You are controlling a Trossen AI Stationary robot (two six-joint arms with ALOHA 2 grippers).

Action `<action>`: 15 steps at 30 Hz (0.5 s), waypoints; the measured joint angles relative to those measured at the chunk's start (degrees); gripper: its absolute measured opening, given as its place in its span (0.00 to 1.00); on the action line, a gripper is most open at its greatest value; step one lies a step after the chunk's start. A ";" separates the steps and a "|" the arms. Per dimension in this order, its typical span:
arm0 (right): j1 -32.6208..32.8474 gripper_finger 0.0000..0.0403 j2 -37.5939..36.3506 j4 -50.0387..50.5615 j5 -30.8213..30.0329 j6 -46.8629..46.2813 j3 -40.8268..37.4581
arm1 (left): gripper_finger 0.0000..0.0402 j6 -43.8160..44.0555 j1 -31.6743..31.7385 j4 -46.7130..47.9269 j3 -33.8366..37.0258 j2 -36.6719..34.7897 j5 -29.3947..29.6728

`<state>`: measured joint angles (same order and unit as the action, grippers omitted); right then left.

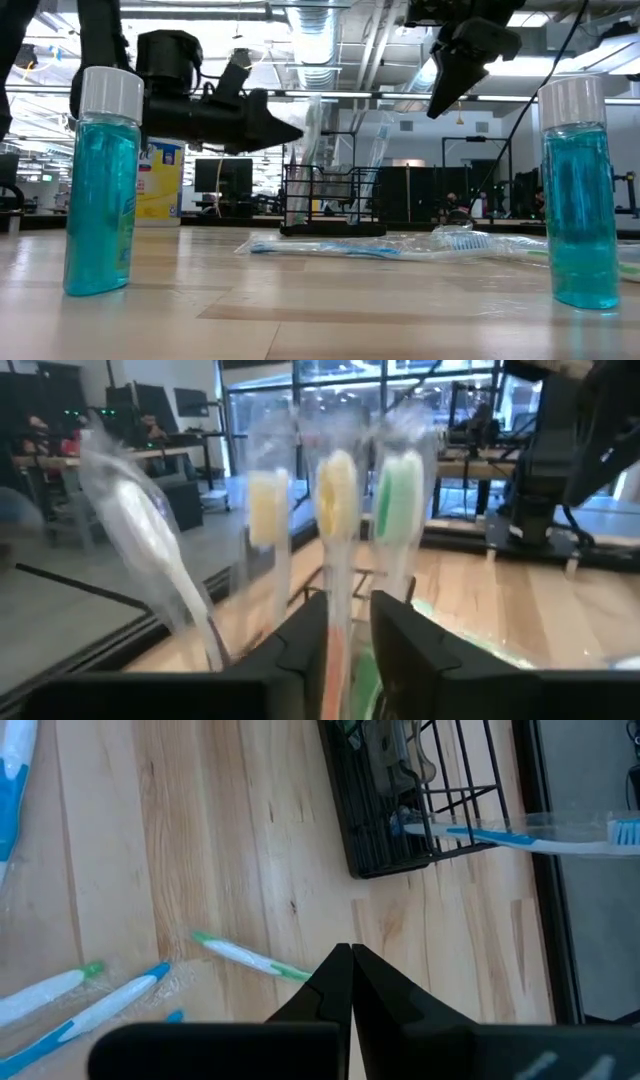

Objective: Pick & Place toothbrushing station
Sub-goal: Put the blue toothbrush into the black mesh organizer

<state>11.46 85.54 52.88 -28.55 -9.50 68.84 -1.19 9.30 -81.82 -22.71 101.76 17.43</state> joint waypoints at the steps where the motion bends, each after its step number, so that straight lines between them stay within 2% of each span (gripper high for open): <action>1: 0.00 0.00 0.00 0.01 0.01 0.00 -0.02 | 0.22 -0.01 0.00 -0.19 0.55 -1.17 -0.02; 7: 0.00 0.00 0.00 -0.99 0.01 0.18 -0.01 | 0.29 0.13 0.00 -0.11 3.44 -7.25 -0.08; 15: 0.00 0.00 0.00 -1.29 0.01 0.46 -0.02 | 0.31 1.75 -0.71 0.02 7.31 -11.30 -0.11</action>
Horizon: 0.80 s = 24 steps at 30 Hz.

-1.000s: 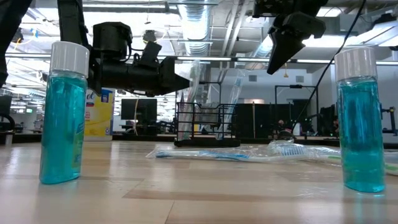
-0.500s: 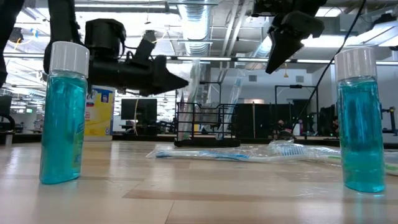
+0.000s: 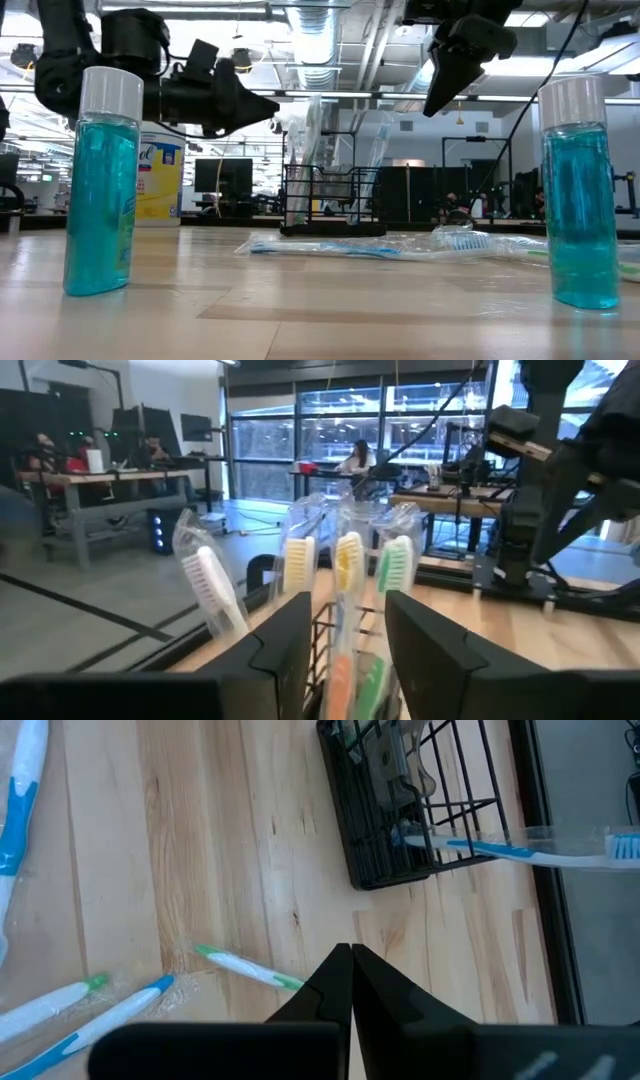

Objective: Pick & Place toothbrushing station
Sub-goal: Put the blue toothbrush into the black mesh organizer

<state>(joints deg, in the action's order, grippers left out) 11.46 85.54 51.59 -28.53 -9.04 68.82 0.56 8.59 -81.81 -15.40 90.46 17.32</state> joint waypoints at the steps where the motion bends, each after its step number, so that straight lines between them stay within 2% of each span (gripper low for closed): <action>1: 0.00 0.00 0.00 0.02 0.00 0.00 0.02 | 0.31 0.15 -0.33 0.11 0.37 -0.38 0.02; 8: 0.00 0.00 0.00 0.02 0.02 0.17 0.02 | 0.28 0.36 -4.42 1.16 0.73 -0.51 -0.11; 17: 0.04 0.00 0.00 0.02 0.15 0.02 0.02 | 0.24 0.37 -9.38 11.19 -2.52 -0.47 -0.24; 24: 0.04 0.00 0.00 0.02 0.17 0.00 0.02 | 0.23 2.94 -12.65 22.54 -7.57 -0.47 -4.84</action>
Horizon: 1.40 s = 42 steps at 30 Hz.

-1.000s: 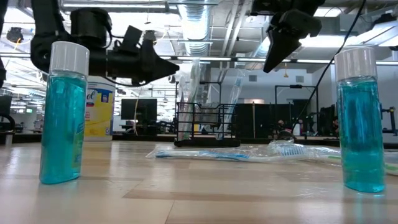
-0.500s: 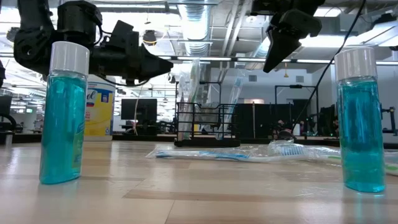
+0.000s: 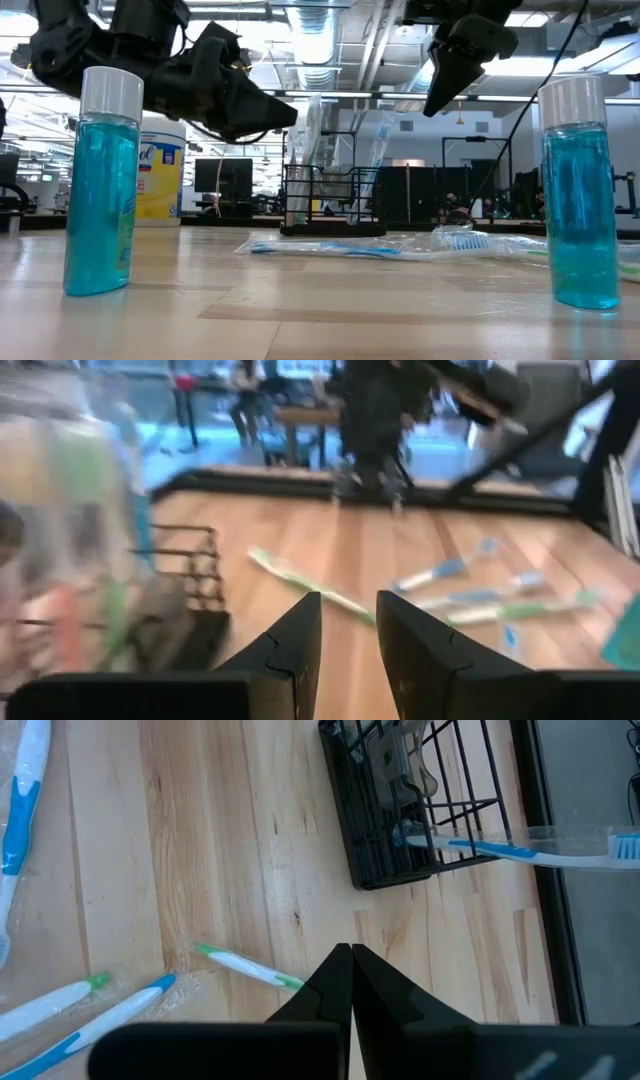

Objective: Pick & Place toothbrushing station
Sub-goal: Put the blue toothbrush into the black mesh organizer

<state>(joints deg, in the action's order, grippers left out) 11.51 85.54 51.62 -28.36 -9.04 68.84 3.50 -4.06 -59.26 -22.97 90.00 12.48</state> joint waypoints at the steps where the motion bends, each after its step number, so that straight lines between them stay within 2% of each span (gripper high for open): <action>1: 0.00 0.00 0.00 0.00 0.00 0.00 0.00 | 0.23 -0.01 -0.43 2.71 -1.04 0.00 -0.16; 9: 0.00 0.00 0.00 0.00 0.02 -0.02 0.00 | 0.23 0.25 -3.88 24.12 -12.10 0.02 -0.97; 16: 0.00 0.00 0.00 0.00 0.02 -0.02 0.00 | 0.23 0.24 -6.14 34.56 -20.74 0.02 -3.44; 23: 0.00 0.00 0.00 -0.02 0.04 -0.02 -0.02 | 0.23 0.22 -6.95 40.57 -25.46 0.02 -4.54; 31: 0.00 0.00 0.00 -0.02 0.04 -0.02 -0.02 | 0.23 0.03 -6.95 41.35 -26.87 0.39 -5.46; 36: 0.00 0.00 0.00 -0.48 0.04 -0.04 0.00 | 0.23 0.15 -6.97 42.23 -29.94 4.82 -7.17; 42: 0.00 0.00 0.00 -0.72 0.04 -0.04 -0.02 | 0.23 0.16 -7.20 48.03 -37.26 12.88 -10.11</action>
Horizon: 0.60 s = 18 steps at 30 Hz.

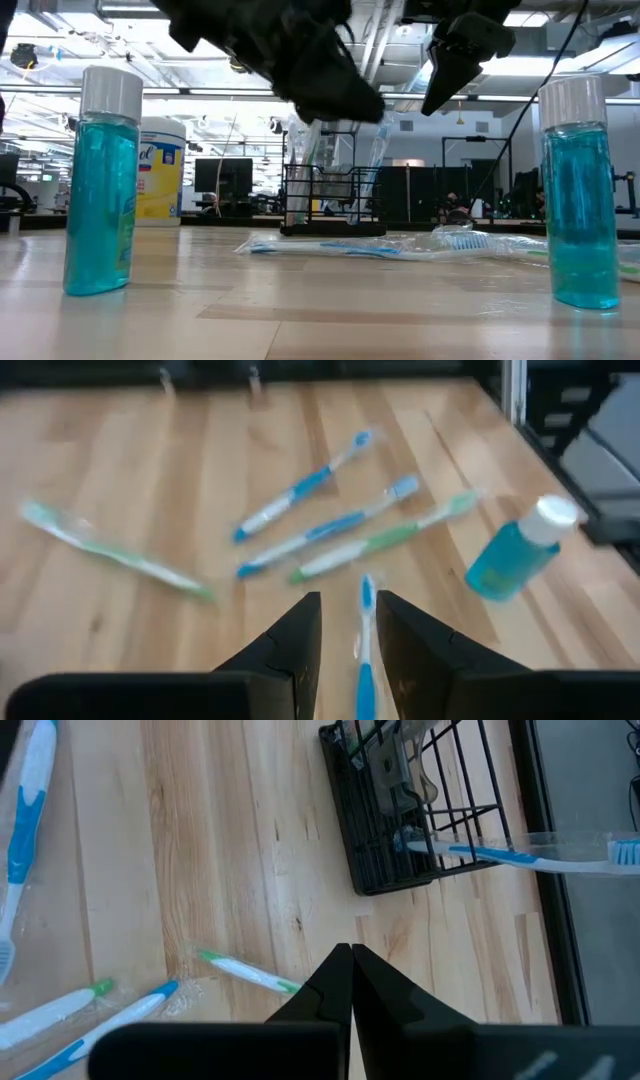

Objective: Pick & Place toothbrushing station
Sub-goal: Put the blue toothbrush into the black mesh organizer

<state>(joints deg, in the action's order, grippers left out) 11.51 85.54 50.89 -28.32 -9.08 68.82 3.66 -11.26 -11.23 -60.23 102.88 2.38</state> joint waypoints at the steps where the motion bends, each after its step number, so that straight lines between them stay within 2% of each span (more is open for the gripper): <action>1: 0.02 0.00 0.00 -0.02 0.02 0.00 0.00 | 0.23 -0.30 -0.06 0.78 -1.24 1.17 -0.56; 12: 0.07 0.00 -0.04 -0.34 0.12 -0.02 0.00 | 0.23 -3.70 -2.03 8.59 -11.87 11.40 -3.84; 18: 0.07 0.00 -0.04 -0.40 0.14 -0.02 0.00 | 0.23 -4.57 -2.48 9.79 -13.81 14.64 -3.83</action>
<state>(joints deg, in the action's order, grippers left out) 11.57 85.49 50.50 -28.18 -9.10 68.82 -0.91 -13.74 -1.44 -74.04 117.51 -1.45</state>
